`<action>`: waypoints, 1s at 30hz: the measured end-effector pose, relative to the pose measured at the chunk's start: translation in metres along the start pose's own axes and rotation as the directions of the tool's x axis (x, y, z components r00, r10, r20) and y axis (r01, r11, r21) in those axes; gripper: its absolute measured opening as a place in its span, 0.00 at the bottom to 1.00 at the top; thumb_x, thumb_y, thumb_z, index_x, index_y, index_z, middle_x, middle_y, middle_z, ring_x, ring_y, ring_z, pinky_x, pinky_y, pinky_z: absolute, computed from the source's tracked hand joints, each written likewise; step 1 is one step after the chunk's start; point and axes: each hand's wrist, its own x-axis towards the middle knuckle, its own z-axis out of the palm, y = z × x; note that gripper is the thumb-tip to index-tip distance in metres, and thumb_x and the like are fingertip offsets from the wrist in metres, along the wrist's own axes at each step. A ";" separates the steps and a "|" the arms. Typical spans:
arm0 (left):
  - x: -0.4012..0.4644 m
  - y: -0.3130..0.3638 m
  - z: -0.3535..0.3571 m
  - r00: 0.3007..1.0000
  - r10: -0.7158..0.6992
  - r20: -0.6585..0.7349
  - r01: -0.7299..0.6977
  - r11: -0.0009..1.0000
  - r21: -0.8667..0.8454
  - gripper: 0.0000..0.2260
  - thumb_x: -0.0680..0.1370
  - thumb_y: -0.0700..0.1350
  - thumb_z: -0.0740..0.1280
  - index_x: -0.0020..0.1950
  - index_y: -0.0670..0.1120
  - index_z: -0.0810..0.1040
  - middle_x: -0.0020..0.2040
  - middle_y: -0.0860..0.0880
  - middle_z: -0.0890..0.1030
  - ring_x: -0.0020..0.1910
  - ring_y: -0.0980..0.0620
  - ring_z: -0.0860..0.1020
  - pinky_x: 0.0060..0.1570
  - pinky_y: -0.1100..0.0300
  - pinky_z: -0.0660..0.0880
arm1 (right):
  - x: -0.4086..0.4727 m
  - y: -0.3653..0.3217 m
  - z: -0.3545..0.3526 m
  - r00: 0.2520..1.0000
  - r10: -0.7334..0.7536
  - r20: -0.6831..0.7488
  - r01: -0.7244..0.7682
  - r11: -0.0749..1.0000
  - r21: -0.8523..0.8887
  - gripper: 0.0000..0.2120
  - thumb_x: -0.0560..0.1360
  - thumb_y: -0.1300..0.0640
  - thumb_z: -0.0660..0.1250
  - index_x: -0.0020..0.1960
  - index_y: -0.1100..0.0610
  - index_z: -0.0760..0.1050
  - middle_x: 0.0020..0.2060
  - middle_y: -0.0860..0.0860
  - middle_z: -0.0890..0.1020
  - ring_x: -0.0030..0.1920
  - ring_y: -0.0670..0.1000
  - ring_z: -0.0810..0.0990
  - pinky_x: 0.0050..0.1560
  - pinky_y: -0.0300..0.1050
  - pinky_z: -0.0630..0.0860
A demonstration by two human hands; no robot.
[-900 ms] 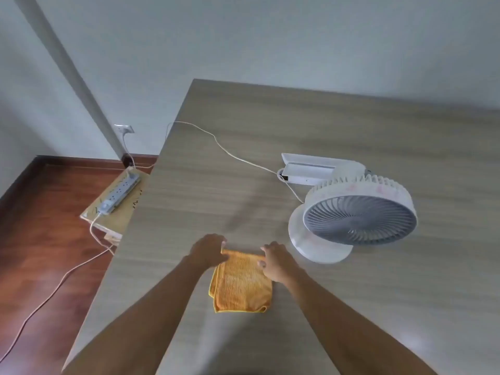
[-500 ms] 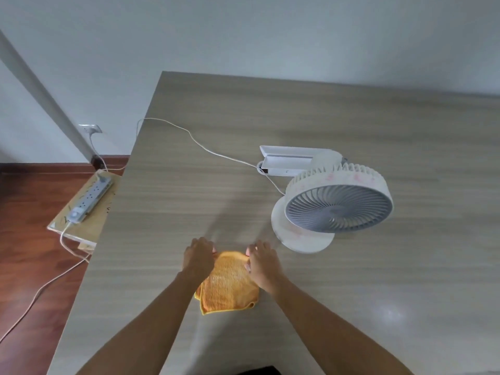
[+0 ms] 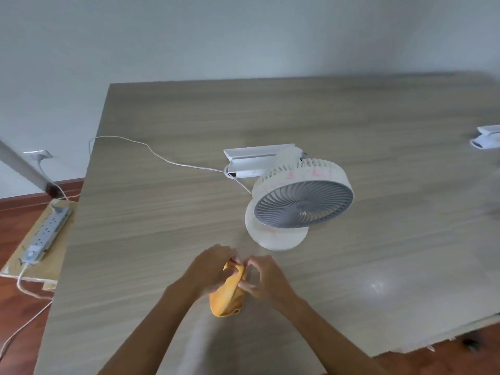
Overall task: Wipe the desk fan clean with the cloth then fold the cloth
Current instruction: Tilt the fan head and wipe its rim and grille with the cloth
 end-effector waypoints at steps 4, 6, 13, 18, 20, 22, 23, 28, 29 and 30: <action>0.010 0.029 -0.010 0.994 0.106 -0.027 -0.107 0.993 -0.045 0.06 0.77 0.46 0.69 0.53 0.49 0.80 0.46 0.60 0.76 0.49 0.56 0.73 0.47 0.72 0.63 | -0.016 0.000 -0.035 0.999 0.028 -0.019 -0.026 0.993 0.113 0.15 0.68 0.50 0.75 0.52 0.53 0.79 0.45 0.45 0.84 0.47 0.39 0.77 0.51 0.31 0.70; 0.014 0.043 -0.014 0.989 0.144 -0.032 -0.147 0.986 -0.085 0.07 0.75 0.49 0.68 0.51 0.49 0.81 0.43 0.62 0.76 0.47 0.57 0.74 0.46 0.74 0.63 | -0.026 0.000 -0.050 0.997 0.052 -0.059 -0.041 0.985 0.169 0.15 0.68 0.52 0.75 0.53 0.51 0.79 0.44 0.39 0.82 0.47 0.33 0.76 0.50 0.24 0.67; 0.028 0.087 -0.014 0.975 0.139 -0.172 -0.178 0.954 -0.240 0.11 0.69 0.56 0.67 0.46 0.53 0.83 0.40 0.65 0.80 0.44 0.62 0.77 0.50 0.57 0.75 | -0.052 0.010 -0.084 0.987 0.066 -0.144 -0.038 0.981 0.190 0.25 0.65 0.45 0.75 0.59 0.35 0.70 0.52 0.29 0.75 0.55 0.34 0.75 0.58 0.31 0.71; 0.034 0.113 -0.008 0.950 0.193 -0.247 -0.251 0.939 -0.234 0.08 0.71 0.54 0.71 0.47 0.55 0.83 0.42 0.63 0.82 0.47 0.60 0.78 0.50 0.54 0.76 | -0.061 0.023 -0.100 0.931 0.139 -0.338 -0.044 0.960 0.275 0.10 0.72 0.56 0.71 0.53 0.49 0.81 0.47 0.42 0.85 0.47 0.45 0.83 0.50 0.48 0.80; 0.035 0.120 -0.007 0.924 0.207 -0.320 -0.288 0.930 -0.229 0.11 0.71 0.58 0.73 0.49 0.56 0.81 0.44 0.62 0.82 0.48 0.60 0.79 0.48 0.56 0.77 | -0.065 0.028 -0.109 0.908 0.167 -0.385 -0.047 0.952 0.301 0.09 0.74 0.58 0.69 0.53 0.50 0.82 0.44 0.45 0.85 0.44 0.48 0.84 0.45 0.52 0.80; 0.036 0.131 -0.011 0.885 0.188 -0.426 -0.313 0.918 -0.244 0.15 0.69 0.61 0.74 0.49 0.54 0.81 0.45 0.61 0.82 0.47 0.59 0.80 0.45 0.60 0.78 | -0.071 0.028 -0.121 0.884 0.186 -0.430 -0.040 0.944 0.327 0.08 0.76 0.59 0.67 0.53 0.50 0.81 0.43 0.44 0.85 0.43 0.47 0.83 0.44 0.47 0.81; 0.036 0.137 -0.014 0.850 0.184 -0.494 -0.335 0.912 -0.236 0.16 0.69 0.61 0.74 0.49 0.52 0.81 0.45 0.60 0.82 0.46 0.59 0.80 0.44 0.61 0.78 | -0.073 0.026 -0.129 0.872 0.194 -0.449 -0.029 0.937 0.349 0.09 0.77 0.60 0.67 0.52 0.48 0.81 0.42 0.44 0.85 0.43 0.46 0.83 0.44 0.43 0.81; 0.043 0.158 -0.041 0.585 0.210 -0.783 -0.359 0.933 -0.018 0.21 0.68 0.56 0.78 0.50 0.43 0.80 0.47 0.50 0.81 0.43 0.50 0.78 0.38 0.60 0.74 | -0.082 0.010 -0.174 0.780 0.264 -0.567 0.041 0.883 0.468 0.07 0.78 0.62 0.67 0.49 0.51 0.80 0.36 0.46 0.82 0.37 0.42 0.81 0.36 0.30 0.74; 0.046 0.159 -0.049 0.562 0.185 -0.806 -0.311 0.950 0.001 0.23 0.67 0.56 0.79 0.52 0.43 0.79 0.48 0.49 0.80 0.43 0.49 0.77 0.39 0.59 0.74 | -0.082 0.007 -0.184 0.752 0.276 -0.599 0.059 0.876 0.478 0.06 0.78 0.61 0.67 0.49 0.51 0.79 0.36 0.46 0.82 0.36 0.41 0.80 0.35 0.30 0.73; 0.050 0.158 -0.057 0.564 0.139 -0.814 -0.258 0.966 -0.013 0.26 0.65 0.57 0.80 0.54 0.43 0.78 0.50 0.48 0.79 0.44 0.48 0.77 0.41 0.57 0.73 | -0.082 0.006 -0.194 0.723 0.281 -0.631 0.081 0.873 0.481 0.05 0.78 0.61 0.67 0.50 0.52 0.79 0.36 0.45 0.81 0.36 0.41 0.80 0.34 0.30 0.73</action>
